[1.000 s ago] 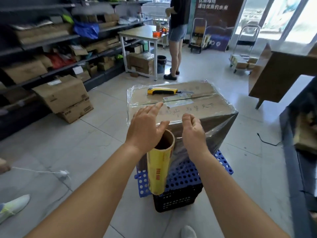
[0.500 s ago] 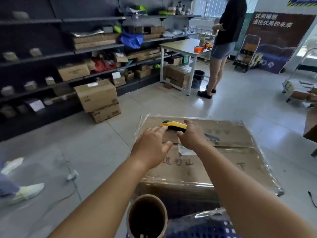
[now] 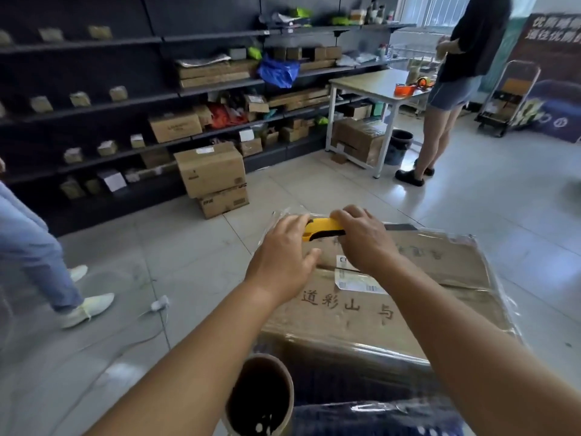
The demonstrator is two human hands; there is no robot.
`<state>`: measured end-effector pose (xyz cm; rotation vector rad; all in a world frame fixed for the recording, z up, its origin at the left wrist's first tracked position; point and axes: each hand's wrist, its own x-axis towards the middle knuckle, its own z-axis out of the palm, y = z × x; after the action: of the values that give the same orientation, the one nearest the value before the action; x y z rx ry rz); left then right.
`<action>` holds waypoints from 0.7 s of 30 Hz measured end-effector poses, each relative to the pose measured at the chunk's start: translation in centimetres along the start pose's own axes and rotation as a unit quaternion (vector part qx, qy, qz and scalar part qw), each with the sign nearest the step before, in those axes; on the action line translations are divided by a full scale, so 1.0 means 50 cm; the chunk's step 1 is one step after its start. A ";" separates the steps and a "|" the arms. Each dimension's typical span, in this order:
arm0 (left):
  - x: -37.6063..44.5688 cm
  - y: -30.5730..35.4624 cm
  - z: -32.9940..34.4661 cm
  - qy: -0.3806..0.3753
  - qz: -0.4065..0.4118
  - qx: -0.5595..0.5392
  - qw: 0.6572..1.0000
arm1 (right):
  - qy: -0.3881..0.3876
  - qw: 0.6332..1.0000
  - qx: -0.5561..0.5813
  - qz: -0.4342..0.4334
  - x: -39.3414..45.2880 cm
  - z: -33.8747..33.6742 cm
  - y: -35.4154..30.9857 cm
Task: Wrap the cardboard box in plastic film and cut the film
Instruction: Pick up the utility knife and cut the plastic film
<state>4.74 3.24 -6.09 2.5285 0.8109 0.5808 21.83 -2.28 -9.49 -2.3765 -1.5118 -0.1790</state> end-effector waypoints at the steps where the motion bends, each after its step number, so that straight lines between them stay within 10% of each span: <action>1: -0.008 0.007 0.000 0.008 0.000 -0.003 1.000 | 0.027 0.999 0.008 -0.031 -0.018 -0.019 -0.011; 7: -0.101 0.051 -0.012 0.018 -0.008 -0.042 0.999 | 0.104 0.985 0.061 -0.124 -0.164 -0.100 -0.079; 14: -0.267 0.131 -0.006 0.082 -0.035 -0.139 0.986 | 0.145 0.968 0.166 0.123 -0.332 -0.122 -0.154; 21: -0.401 0.191 0.029 0.095 -0.040 -0.190 0.976 | -0.017 0.695 0.624 0.357 -0.438 -0.154 -0.181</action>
<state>-5.18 -16.59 -7.64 2.1055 0.7784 0.8709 4.71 -20.10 -6.40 -1.5220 -0.2568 0.8155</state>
